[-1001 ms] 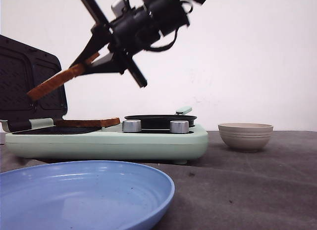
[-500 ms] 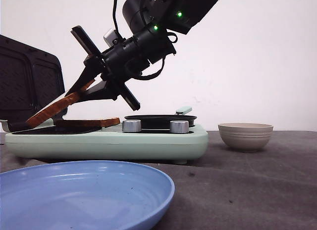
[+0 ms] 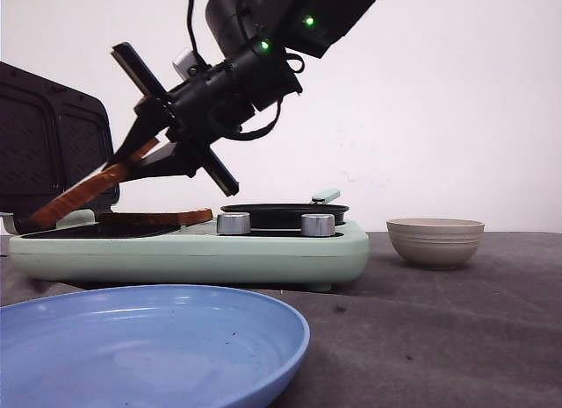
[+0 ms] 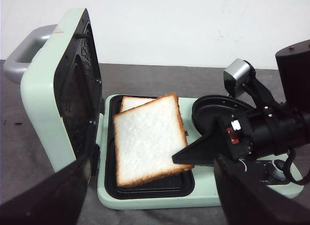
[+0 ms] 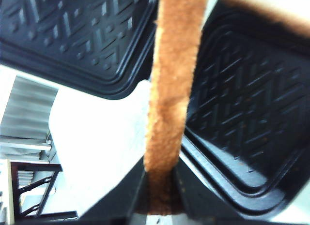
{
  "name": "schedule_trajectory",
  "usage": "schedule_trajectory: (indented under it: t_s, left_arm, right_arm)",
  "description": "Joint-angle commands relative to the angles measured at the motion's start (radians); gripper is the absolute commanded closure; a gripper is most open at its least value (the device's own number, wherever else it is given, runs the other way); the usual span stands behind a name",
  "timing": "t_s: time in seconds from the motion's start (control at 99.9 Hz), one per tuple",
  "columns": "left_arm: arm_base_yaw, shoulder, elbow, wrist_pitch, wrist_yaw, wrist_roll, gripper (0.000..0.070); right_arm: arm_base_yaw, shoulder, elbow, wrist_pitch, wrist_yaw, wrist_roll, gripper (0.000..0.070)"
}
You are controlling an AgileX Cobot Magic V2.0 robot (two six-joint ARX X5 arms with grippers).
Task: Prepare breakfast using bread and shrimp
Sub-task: 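Lower the slice onto the nearer press plate and open the right gripper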
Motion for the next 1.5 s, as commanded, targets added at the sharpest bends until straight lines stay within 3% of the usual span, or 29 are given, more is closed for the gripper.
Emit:
schedule_trajectory:
  t_s: [0.0, 0.44, 0.48, 0.61, 0.771, 1.141, 1.491]
  left_arm:
    - [-0.002, 0.003, 0.002, 0.01, -0.005, 0.012, 0.0266]
    - [-0.002, 0.003, 0.002, 0.01, -0.005, 0.011, 0.0266]
    - [-0.002, 0.003, 0.002, 0.01, -0.005, 0.012, 0.0266]
    - [-0.002, 0.003, 0.002, 0.009, -0.005, 0.012, 0.0266]
    - [-0.002, 0.003, 0.002, 0.009, -0.005, 0.012, 0.0266]
    - [-0.002, 0.003, 0.002, 0.009, -0.005, 0.013, 0.0266]
    - [-0.002, 0.003, 0.002, 0.009, -0.005, 0.012, 0.0266]
  right_arm:
    - [0.016, 0.019, 0.028, -0.003, 0.032, 0.006, 0.07]
    - [0.022, 0.019, 0.028, -0.011, 0.061, -0.036, 0.0685]
    - [0.022, 0.019, 0.028, -0.011, 0.061, -0.039, 0.0648]
    - [0.022, 0.019, 0.028, -0.012, 0.058, -0.039, 0.0402]
    - [0.022, 0.019, 0.028, -0.016, 0.061, -0.039, 0.0352]
    - [0.022, 0.019, 0.028, -0.058, 0.066, -0.048, 0.0288]
    - [0.022, 0.019, 0.029, -0.105, 0.066, -0.083, 0.0288]
